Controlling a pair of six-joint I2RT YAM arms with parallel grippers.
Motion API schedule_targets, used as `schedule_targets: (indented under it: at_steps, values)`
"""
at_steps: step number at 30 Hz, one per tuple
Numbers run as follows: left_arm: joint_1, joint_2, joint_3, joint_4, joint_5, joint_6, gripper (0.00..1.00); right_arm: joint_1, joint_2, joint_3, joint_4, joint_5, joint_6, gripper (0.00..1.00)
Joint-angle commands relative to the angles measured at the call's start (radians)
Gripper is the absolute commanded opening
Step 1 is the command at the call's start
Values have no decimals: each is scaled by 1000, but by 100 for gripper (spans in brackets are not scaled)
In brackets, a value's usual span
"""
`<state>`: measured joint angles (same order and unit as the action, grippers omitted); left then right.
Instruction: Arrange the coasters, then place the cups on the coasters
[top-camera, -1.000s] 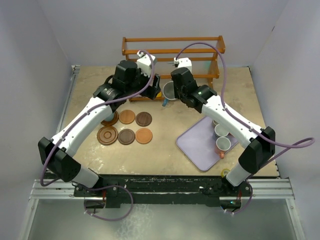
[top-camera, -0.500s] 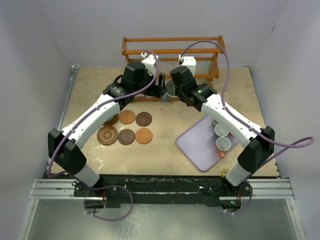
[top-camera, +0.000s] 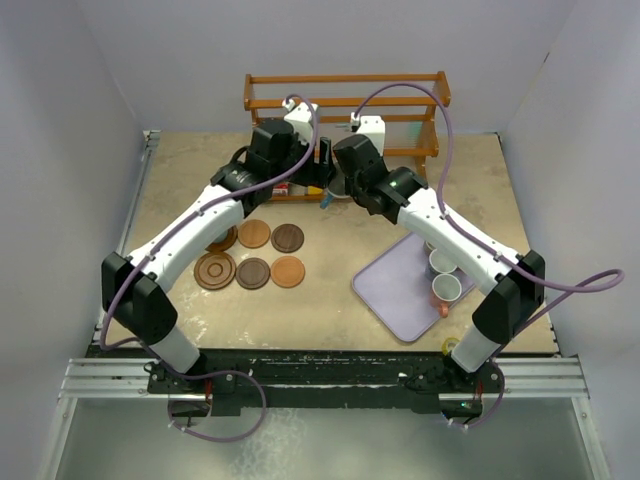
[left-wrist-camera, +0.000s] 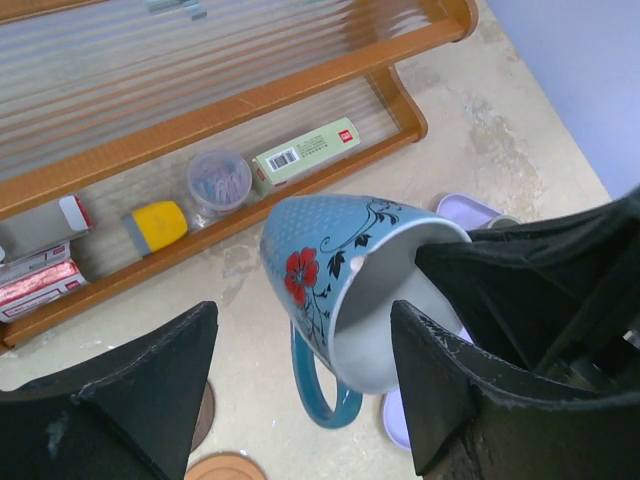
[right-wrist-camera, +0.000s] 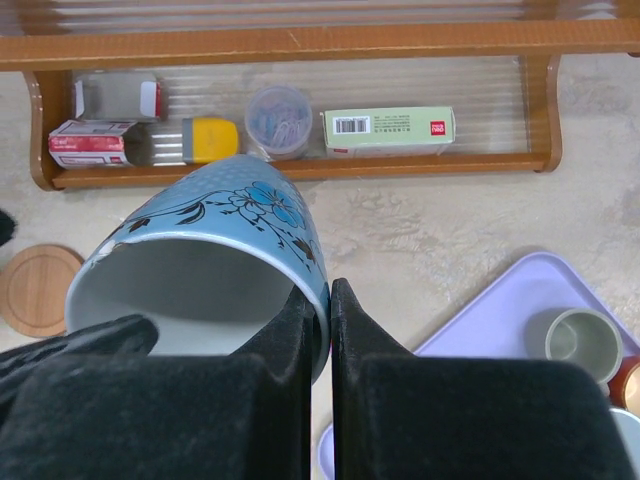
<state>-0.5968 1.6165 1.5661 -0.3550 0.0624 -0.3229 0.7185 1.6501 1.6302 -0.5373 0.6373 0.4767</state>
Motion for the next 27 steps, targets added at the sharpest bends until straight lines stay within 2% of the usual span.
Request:
schedule_targets:
  at_steps: [1,11,22,27]
  values:
    - [-8,29,63,52,-22,-46,65,10,-15,80,43,36,49,0]
    - [-10,71,75,24,-55,-65,48,23,-13,99,29,21,59,0]
    - [-12,100,100,24,-13,-64,17,49,-26,94,47,-86,43,0]
    - [-12,92,105,28,-9,-42,3,48,-30,82,63,-197,36,0]
